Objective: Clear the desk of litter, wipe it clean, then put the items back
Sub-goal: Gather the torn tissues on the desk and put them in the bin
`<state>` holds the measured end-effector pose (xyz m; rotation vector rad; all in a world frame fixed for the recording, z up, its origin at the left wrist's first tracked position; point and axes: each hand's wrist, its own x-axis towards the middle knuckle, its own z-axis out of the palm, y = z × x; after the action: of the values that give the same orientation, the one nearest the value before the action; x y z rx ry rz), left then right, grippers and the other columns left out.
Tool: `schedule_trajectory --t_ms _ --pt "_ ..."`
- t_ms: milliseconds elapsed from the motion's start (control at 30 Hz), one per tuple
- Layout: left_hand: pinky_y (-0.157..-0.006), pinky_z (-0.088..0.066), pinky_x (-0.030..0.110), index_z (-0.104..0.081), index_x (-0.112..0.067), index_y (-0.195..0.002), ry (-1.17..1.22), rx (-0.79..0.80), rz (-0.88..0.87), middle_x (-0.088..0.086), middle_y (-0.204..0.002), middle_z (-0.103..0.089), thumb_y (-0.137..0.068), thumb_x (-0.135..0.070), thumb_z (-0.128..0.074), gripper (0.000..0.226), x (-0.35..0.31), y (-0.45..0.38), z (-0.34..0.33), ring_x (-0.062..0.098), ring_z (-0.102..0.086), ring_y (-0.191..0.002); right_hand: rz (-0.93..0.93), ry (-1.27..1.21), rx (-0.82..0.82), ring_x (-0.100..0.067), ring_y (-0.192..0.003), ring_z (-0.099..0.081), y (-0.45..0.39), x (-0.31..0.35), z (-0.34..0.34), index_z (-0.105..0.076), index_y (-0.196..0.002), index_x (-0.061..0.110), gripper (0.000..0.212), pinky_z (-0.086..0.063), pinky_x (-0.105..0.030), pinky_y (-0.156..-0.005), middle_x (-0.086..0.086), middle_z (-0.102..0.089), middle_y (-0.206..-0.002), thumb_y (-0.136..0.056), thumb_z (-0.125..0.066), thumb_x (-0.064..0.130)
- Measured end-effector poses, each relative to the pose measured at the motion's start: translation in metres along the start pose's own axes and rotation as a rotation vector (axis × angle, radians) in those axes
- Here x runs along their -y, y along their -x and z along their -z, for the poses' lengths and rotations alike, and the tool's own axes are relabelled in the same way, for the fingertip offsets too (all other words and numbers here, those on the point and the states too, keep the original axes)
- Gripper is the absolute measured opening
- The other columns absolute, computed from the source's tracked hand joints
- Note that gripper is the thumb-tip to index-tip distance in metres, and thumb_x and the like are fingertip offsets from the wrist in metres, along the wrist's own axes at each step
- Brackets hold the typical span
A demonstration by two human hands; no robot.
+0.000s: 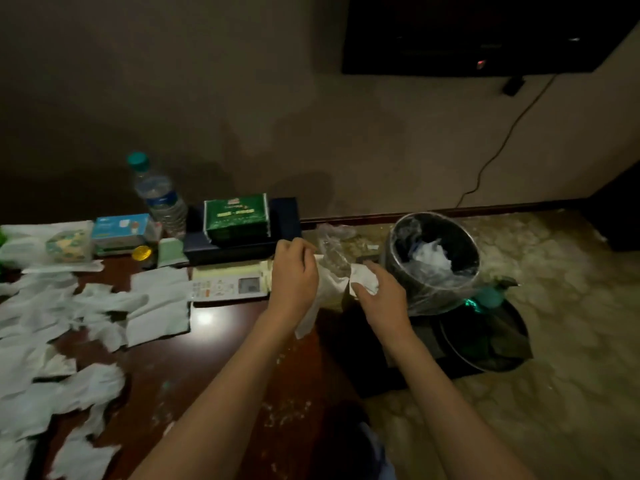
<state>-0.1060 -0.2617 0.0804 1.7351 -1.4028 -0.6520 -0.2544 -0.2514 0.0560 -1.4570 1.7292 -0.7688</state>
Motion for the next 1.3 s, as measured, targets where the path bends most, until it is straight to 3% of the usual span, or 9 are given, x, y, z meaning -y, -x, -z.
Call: schedule_trajectory --t_ms 200,367,600,733,833,1000,1167,1233,1300 --pt "-0.08 -0.028 0.012 -0.051 -0.004 -0.118 0.07 0.032 -0.071 0.004 -0.111 -0.047 -0.095 -0.003 -0.043 0.025 -0.065 -0.026 -0.101 0.009 -0.042 -0.099 -0.047 0.019 -0.105 -0.022 -0.111 -0.054 -0.048 -0.052 0.088 -0.062 -0.119 0.003 0.03 -0.031 -0.012 -0.079 -0.012 -0.059 -0.119 -0.091 -0.062 0.011" --pt "-0.087 -0.034 0.019 -0.053 -0.009 -0.115 0.126 0.099 -0.056 0.001 -0.113 -0.048 -0.097 -0.008 -0.042 0.021 -0.112 -0.052 -0.174 0.012 -0.046 -0.105 -0.094 0.002 -0.142 -0.02 -0.097 -0.056 -0.091 -0.088 0.15 -0.067 -0.103 0.002 0.018 -0.034 -0.016 -0.076 -0.013 -0.062 -0.107 -0.088 -0.065 0.012" --pt "-0.073 -0.031 0.003 -0.054 -0.002 -0.107 0.142 0.079 -0.123 0.005 -0.106 -0.046 -0.095 -0.001 -0.039 0.019 -0.137 -0.091 -0.26 0.007 -0.04 -0.089 -0.171 0.0 -0.197 -0.017 -0.087 -0.054 -0.145 -0.136 0.19 -0.067 -0.092 0.005 0.013 -0.034 -0.022 -0.071 -0.01 -0.061 -0.097 -0.087 -0.067 0.017" --pt "-0.076 -0.029 0.014 -0.051 0.002 -0.103 0.149 0.065 -0.129 0.007 -0.101 -0.042 -0.094 0.002 -0.04 0.014 -0.121 -0.105 -0.295 0.014 -0.04 -0.09 -0.188 0.022 -0.205 -0.013 -0.082 -0.049 -0.164 -0.158 0.189 -0.068 -0.093 0.004 0.011 -0.031 -0.019 -0.067 -0.012 -0.06 -0.098 -0.089 -0.064 0.014" --pt "-0.087 -0.032 0.024 -0.045 0.003 -0.11 0.105 0.124 -0.064 0.008 -0.109 -0.035 -0.096 -0.003 -0.042 0.016 -0.099 -0.105 -0.311 0.014 -0.036 -0.096 -0.207 0.026 -0.173 -0.012 -0.086 -0.048 -0.176 -0.168 0.182 -0.067 -0.101 0.003 0.015 -0.03 -0.016 -0.067 -0.014 -0.059 -0.105 -0.089 -0.062 0.012" --pt "-0.107 -0.024 0.032 -0.034 -0.007 -0.137 -0.191 0.379 0.014 0.017 -0.138 -0.024 -0.095 -0.019 -0.05 0.047 -0.048 -0.098 -0.329 0.027 -0.028 -0.127 -0.277 0.04 -0.106 -0.018 -0.103 -0.053 -0.194 -0.177 0.17 -0.061 -0.122 0.004 0.032 -0.036 -0.017 -0.081 -0.011 -0.053 -0.123 -0.092 -0.06 0.015" --pt "-0.114 -0.004 0.055 -0.038 -0.014 -0.139 -0.778 1.009 -0.031 0.015 -0.151 -0.025 -0.098 -0.025 -0.031 0.043 -0.018 -0.101 -0.333 0.032 -0.018 -0.14 -0.301 0.158 0.058 -0.025 -0.118 -0.051 -0.207 -0.182 0.156 -0.043 -0.14 0.004 0.05 -0.036 -0.022 -0.092 -0.013 -0.042 -0.141 -0.095 -0.057 0.02" --pt "-0.112 -0.007 0.06 -0.049 -0.016 -0.129 -0.839 1.136 -0.025 0.014 -0.145 -0.037 -0.096 -0.021 -0.032 0.037 -0.018 -0.104 -0.33 0.034 -0.03 -0.134 -0.291 0.211 0.168 -0.027 -0.128 -0.044 -0.211 -0.183 0.149 -0.035 -0.145 0.004 0.056 -0.035 -0.028 -0.101 -0.015 -0.039 -0.145 -0.096 -0.055 0.022" --pt "-0.107 -0.027 0.056 -0.055 -0.017 -0.124 -0.799 1.101 -0.032 0.012 -0.126 -0.055 -0.097 -0.021 -0.032 0.035 -0.021 -0.108 -0.325 0.033 -0.049 -0.116 -0.285 0.253 0.281 -0.028 -0.136 -0.034 -0.212 -0.183 0.142 -0.031 -0.147 0.005 0.058 -0.03 -0.031 -0.107 -0.015 -0.033 -0.15 -0.096 -0.053 0.02"
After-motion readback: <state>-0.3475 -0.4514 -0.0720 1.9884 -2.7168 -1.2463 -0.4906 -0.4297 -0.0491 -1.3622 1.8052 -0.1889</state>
